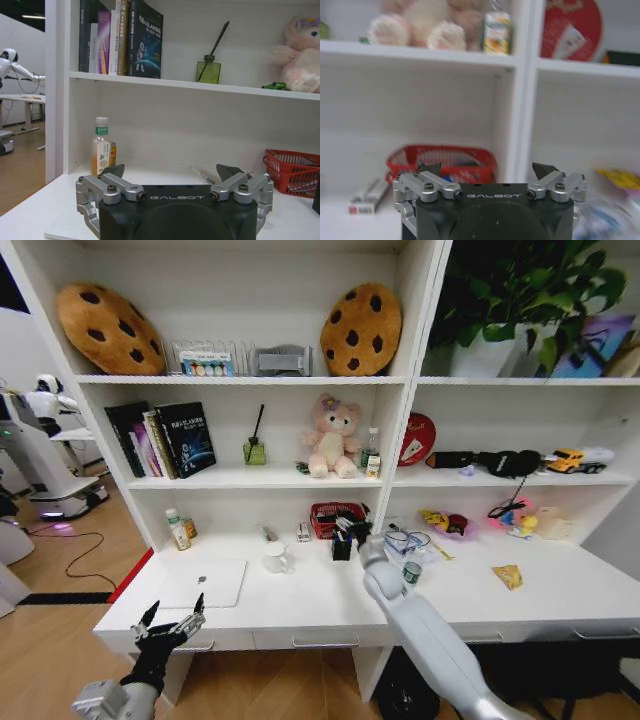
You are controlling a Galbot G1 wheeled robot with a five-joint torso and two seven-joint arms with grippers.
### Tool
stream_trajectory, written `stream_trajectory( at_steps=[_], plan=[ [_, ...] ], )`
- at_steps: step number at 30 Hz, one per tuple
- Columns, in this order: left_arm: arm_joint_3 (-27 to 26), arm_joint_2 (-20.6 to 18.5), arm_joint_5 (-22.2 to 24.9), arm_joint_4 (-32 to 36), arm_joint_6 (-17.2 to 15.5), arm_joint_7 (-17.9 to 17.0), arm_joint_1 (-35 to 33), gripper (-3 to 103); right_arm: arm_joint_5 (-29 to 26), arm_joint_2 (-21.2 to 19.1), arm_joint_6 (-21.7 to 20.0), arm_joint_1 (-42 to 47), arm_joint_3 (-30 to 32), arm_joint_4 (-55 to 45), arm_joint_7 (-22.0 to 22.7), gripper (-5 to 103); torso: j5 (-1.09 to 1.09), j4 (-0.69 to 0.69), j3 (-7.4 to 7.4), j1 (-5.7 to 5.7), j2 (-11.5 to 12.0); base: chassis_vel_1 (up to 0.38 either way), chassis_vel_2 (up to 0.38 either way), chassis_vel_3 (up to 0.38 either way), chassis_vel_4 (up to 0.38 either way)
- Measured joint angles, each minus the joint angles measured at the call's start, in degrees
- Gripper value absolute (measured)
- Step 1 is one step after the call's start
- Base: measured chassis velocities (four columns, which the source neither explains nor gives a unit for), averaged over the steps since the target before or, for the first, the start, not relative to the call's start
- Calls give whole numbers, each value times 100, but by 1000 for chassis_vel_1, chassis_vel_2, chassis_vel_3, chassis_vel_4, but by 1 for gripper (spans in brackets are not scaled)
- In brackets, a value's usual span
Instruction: Organize the objects on the table.
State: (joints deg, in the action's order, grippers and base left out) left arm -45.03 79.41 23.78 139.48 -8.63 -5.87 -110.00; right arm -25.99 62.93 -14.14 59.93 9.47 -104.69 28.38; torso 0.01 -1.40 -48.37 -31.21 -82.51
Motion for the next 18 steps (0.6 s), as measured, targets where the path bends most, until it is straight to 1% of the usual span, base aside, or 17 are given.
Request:
stream_trajectory(
  at_steps=[1,2,3,4,6,7,8,10,18],
  plan=[
    [-1,0,0,0,0,-2,0,100,-85,28,-175,492,198,-216,162,100,0,2,0,1,0,0,0,0,0],
    [-1,0,0,0,0,-2,0,100,-85,28,-175,492,198,-216,162,100,0,2,0,1,0,0,0,0,0],
    [-1,0,-1,0,0,-1,0,100,-148,101,-290,826,342,-330,274,100,0,3,0,1,0,0,0,0,0],
    [-1,0,-1,0,0,-1,0,100,-148,101,-290,826,342,-330,274,100,0,3,0,1,0,0,0,0,0],
    [-1,0,0,0,1,-2,0,100,-253,288,-370,1144,497,-369,485,100,-1,5,0,1,0,0,0,0,0],
    [-1,0,0,0,1,-2,0,100,-253,288,-370,1144,497,-369,485,100,-1,5,0,1,0,0,0,0,0],
    [-1,0,0,0,0,-1,0,100,-256,426,-355,1164,590,-261,582,100,-1,8,0,1,0,0,0,0,0],
    [-1,0,-1,0,0,-1,0,100,-282,517,-330,1107,682,-119,703,100,0,9,-1,0,0,0,0,0,0],
    [0,0,0,0,0,-1,0,100,-194,448,-317,962,998,122,819,100,-1,6,-1,-1,1,0,0,0,0]
  ],
)
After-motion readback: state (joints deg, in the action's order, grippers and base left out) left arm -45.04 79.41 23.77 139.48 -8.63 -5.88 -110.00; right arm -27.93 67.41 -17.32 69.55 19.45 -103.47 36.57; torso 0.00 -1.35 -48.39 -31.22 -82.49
